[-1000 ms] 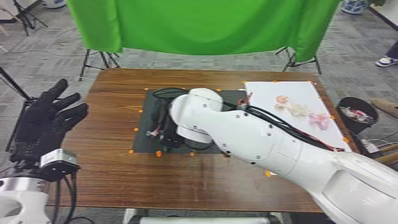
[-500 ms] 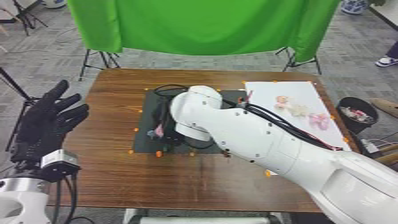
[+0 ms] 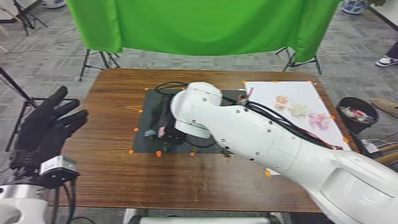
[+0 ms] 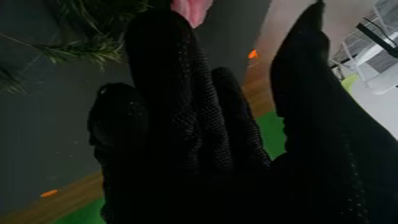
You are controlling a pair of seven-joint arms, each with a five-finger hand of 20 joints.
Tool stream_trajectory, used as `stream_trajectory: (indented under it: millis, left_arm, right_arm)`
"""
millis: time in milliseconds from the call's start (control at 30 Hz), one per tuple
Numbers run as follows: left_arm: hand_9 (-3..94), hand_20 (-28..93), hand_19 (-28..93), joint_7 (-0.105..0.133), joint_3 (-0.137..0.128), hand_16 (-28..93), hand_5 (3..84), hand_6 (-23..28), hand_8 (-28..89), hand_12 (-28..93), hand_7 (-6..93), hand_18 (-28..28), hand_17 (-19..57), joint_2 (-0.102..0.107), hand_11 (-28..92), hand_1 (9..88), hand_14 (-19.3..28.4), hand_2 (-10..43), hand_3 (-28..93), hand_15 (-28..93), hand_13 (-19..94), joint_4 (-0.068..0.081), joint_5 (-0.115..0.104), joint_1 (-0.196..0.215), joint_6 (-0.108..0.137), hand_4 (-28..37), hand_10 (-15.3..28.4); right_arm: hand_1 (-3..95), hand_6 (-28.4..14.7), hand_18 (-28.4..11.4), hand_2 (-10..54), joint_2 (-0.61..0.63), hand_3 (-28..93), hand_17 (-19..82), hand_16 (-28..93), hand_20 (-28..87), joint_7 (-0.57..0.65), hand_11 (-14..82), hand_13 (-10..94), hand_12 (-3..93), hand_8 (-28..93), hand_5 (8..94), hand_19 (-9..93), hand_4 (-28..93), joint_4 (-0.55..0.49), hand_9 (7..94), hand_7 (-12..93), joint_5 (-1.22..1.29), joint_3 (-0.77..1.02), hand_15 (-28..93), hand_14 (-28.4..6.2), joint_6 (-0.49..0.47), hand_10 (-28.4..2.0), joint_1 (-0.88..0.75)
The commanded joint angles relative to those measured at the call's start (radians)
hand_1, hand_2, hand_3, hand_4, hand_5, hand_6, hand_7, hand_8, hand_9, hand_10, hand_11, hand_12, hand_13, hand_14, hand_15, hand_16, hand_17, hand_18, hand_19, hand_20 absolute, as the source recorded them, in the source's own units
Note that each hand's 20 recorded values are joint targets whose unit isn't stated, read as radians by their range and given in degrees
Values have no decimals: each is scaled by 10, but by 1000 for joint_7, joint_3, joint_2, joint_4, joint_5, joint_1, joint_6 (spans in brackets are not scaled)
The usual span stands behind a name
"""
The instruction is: Arrange flowers
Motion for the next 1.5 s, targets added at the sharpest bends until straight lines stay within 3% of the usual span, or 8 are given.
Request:
stream_trajectory:
  millis: [33, 333, 733, 1200, 1333, 1367, 1467, 1500]
  left_arm:
    - [269, -66, 594, 21, 12, -123, 330, 82, -70, 110, 70, 284, -65, -5, 226, 294, 277, 79, 617, 552, 194, -9, -12, 24, 21, -206, 186]
    - [268, -58, 588, 14, 32, -120, 329, 82, -69, 112, 66, 284, -66, -5, 210, 293, 277, 79, 618, 537, 194, -10, -10, 29, 17, -204, 185]
    - [268, -45, 580, 75, 41, -111, 329, 82, -65, 122, 57, 284, -67, 23, 196, 294, 276, 79, 617, 528, 193, -19, -45, 89, 52, -206, 184]
    - [265, -29, 572, 120, 54, -101, 326, 82, -59, 130, 51, 284, -69, 40, 176, 290, 273, 81, 613, 506, 192, -24, -78, 112, 72, -202, 182]
    - [266, -18, 574, 84, 54, -93, 326, 82, -58, 134, 51, 284, -67, -2, 172, 286, 279, 83, 607, 510, 199, -23, -47, 102, 57, -208, 183]
    - [267, -15, 574, 119, 61, -91, 326, 82, -58, 135, 51, 284, -67, 37, 171, 283, 280, 84, 605, 512, 200, -21, -81, 112, 75, -210, 184]
    - [269, -9, 573, 125, 63, -88, 328, 83, -59, 136, 51, 284, -66, 27, 169, 281, 282, 84, 604, 514, 201, -23, -74, 122, 73, -213, 185]
    - [270, -7, 573, 158, 67, -88, 328, 84, -59, 137, 51, 284, -66, 59, 168, 279, 282, 84, 606, 515, 201, -24, -101, 135, 89, -213, 185]
  right_arm:
    - [340, -37, -166, -31, 0, 791, 510, 148, 150, -32, 149, 792, 132, -93, 430, 932, -237, -24, 688, 111, -12, -7, 547, -100, 33, -200, 16]
    - [316, -44, -162, -45, 7, 835, 503, 133, 37, -47, 90, 769, 124, -94, 422, 932, -254, -42, 561, 109, -22, -17, 501, -116, 63, -189, 12]
    - [231, -53, -168, 29, 56, 862, 452, 115, -25, -102, 54, 666, 121, -90, 396, 932, -265, -94, 418, 98, -35, -62, 506, -164, 114, -199, 45]
    - [142, -34, -183, 50, 159, 931, 457, 124, 195, -235, 119, 697, 141, -97, 417, 932, -240, -284, 546, 120, 60, 91, 606, -155, -66, -175, -140]
    - [125, -24, -191, 54, 161, 932, 457, 125, 209, -238, 113, 701, 142, -99, 403, 932, -198, -269, 546, 125, 52, 98, 606, -157, -129, -163, -154]
    - [124, -23, -193, 54, 157, 932, 456, 125, 210, -226, 112, 701, 141, -100, 402, 932, -194, -266, 544, 126, 45, 107, 607, -158, -144, -160, -163]
    - [121, -23, -194, 60, 169, 932, 456, 125, 210, -224, 108, 700, 139, -101, 399, 932, -190, -271, 540, 127, 43, 89, 607, -159, -125, -159, -162]
    - [120, -25, -195, 64, 180, 932, 456, 124, 210, -228, 108, 699, 139, -101, 400, 932, -192, -280, 540, 127, 43, 79, 607, -159, -99, -159, -157]
